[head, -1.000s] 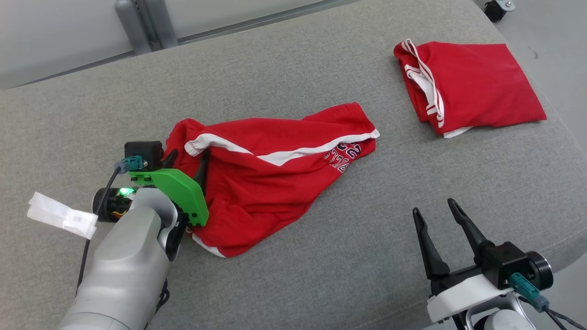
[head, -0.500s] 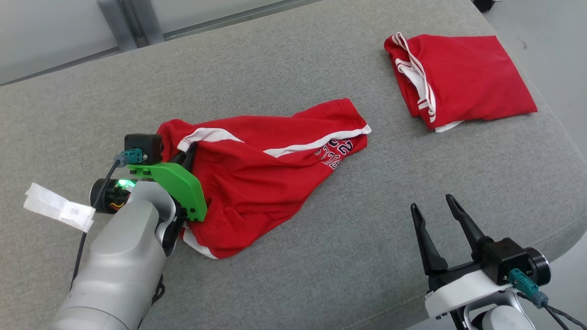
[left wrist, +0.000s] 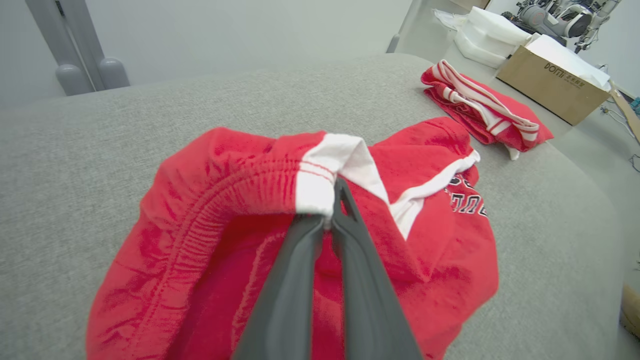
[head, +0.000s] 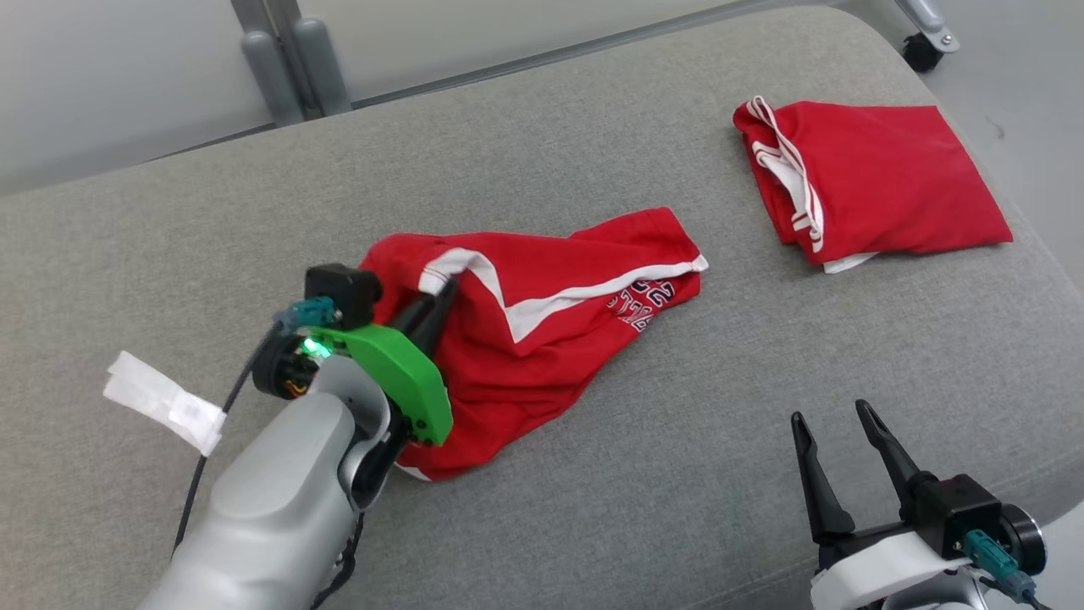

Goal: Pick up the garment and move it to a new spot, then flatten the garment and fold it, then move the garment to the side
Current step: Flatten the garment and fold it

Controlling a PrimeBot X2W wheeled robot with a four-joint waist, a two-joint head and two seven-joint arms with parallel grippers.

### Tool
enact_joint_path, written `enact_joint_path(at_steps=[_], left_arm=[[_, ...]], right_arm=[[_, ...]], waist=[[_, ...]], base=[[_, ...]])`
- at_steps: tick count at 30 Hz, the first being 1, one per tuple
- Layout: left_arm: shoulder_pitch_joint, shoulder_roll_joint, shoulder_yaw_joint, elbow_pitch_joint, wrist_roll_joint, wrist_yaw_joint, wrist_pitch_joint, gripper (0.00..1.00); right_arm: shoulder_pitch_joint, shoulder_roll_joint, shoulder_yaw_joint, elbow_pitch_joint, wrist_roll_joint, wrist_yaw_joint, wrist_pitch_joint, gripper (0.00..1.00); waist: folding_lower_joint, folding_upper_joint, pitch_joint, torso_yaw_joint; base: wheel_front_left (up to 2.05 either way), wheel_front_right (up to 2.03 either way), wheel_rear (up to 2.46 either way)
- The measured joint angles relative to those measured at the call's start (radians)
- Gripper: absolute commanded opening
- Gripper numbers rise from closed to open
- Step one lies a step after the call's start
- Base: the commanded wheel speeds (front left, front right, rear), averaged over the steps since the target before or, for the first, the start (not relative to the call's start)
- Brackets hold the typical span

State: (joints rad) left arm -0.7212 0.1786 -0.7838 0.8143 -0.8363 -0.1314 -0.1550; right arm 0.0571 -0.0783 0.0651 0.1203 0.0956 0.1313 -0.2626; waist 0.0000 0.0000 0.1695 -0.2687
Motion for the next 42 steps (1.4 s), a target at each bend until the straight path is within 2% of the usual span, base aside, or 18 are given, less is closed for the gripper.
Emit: enact_joint_path(at_steps=[4,7,11,14,17,21,22,23,25,28,29,30,31,32,36,39,42], left_arm=[[0.124,0.093,-0.037,-0.216,-0.020,0.011,0.067,0.00],[0.268,0.194,-0.053,-0.421,-0.022,0.087,0.114,0.00],[0.446,0.276,-0.064,-0.663,-0.059,0.163,0.160,0.00],[0.540,0.308,-0.087,-0.761,-0.083,0.197,0.184,0.00],[0.595,0.305,-0.118,-0.784,-0.096,0.200,0.193,0.00],[0.620,0.286,-0.136,-0.733,-0.105,0.161,0.167,0.00],[0.625,0.273,-0.135,-0.710,-0.109,0.145,0.145,0.26],[0.627,0.267,-0.140,-0.681,-0.110,0.135,0.135,0.30],[0.630,0.266,-0.150,-0.630,-0.103,0.108,0.117,0.28],[0.633,0.243,-0.146,-0.575,-0.116,0.082,0.090,0.19],[0.635,0.238,-0.143,-0.561,-0.121,0.078,0.077,0.19],[0.638,0.237,-0.140,-0.547,-0.122,0.077,0.067,0.27],[0.641,0.238,-0.135,-0.536,-0.122,0.077,0.056,0.43],[0.648,0.236,-0.124,-0.529,-0.126,0.077,0.038,1.00],[0.665,0.249,-0.114,-0.544,-0.164,0.091,0.068,1.00],[0.676,0.296,-0.099,-0.607,-0.182,0.129,0.113,1.00],[0.688,0.360,-0.088,-0.690,-0.185,0.186,0.155,1.00]], right_arm=[[0.030,-0.001,-0.010,0.000,-0.001,0.000,0.000,1.00],[0.040,0.000,-0.013,-0.003,-0.001,0.000,0.000,1.00],[0.046,0.000,-0.017,-0.003,0.000,0.000,0.000,1.00],[0.051,0.000,-0.017,-0.001,0.000,0.000,0.000,1.00],[0.051,-0.001,-0.014,0.003,0.000,0.000,0.000,1.00],[0.051,-0.003,-0.012,0.007,0.000,0.000,0.000,1.00],[0.050,-0.004,-0.011,0.008,0.000,0.000,0.000,1.00],[0.050,-0.005,-0.010,0.010,0.000,0.000,0.000,1.00],[0.050,-0.007,-0.007,0.013,0.000,0.000,0.000,1.00],[0.052,-0.011,-0.007,0.017,0.000,0.000,0.000,1.00],[0.056,-0.012,-0.009,0.017,0.000,0.000,0.000,1.00],[0.061,-0.013,-0.009,0.019,0.000,0.000,0.000,1.00],[0.065,-0.014,-0.010,0.020,0.000,0.000,0.000,1.00],[0.066,-0.014,-0.010,0.021,0.000,0.000,0.000,1.00],[0.067,-0.015,-0.004,0.024,0.000,0.000,0.000,1.00],[0.075,-0.019,-0.004,0.024,0.000,0.000,0.000,1.00],[0.077,-0.024,-0.003,0.024,0.000,0.000,0.000,1.00]], waist=[[0.0000,0.0000,-0.028,0.038],[0.0000,0.0000,-0.048,0.073],[0.0000,0.0000,-0.066,0.119],[0.0000,0.0000,-0.075,0.150],[0.0000,0.0000,-0.080,0.178],[0.0000,0.0000,-0.084,0.203],[0.0000,0.0000,-0.086,0.207],[0.0000,0.0000,-0.087,0.209],[0.0000,0.0000,-0.091,0.210],[0.0000,0.0000,-0.099,0.209],[0.0000,0.0000,-0.102,0.209],[0.0000,0.0000,-0.105,0.208],[0.0000,0.0000,-0.108,0.207],[0.0000,0.0000,-0.111,0.206],[0.0000,0.0000,-0.119,0.199],[0.0000,0.0000,-0.128,0.192],[0.0000,0.0000,-0.133,0.179]], base=[[0.00,0.00,0.00],[0.00,0.00,0.00],[0.00,0.00,0.00],[0.00,0.00,0.00],[0.00,0.00,0.00],[0.00,0.00,0.00],[0.00,0.00,0.00],[0.00,0.00,0.00],[0.00,0.00,0.00],[0.00,0.00,0.00],[0.00,0.00,0.00],[0.00,0.00,0.00],[0.00,0.00,0.00],[0.00,0.00,0.00],[0.00,0.00,0.00],[0.00,0.00,0.00],[0.00,0.00,0.00]])
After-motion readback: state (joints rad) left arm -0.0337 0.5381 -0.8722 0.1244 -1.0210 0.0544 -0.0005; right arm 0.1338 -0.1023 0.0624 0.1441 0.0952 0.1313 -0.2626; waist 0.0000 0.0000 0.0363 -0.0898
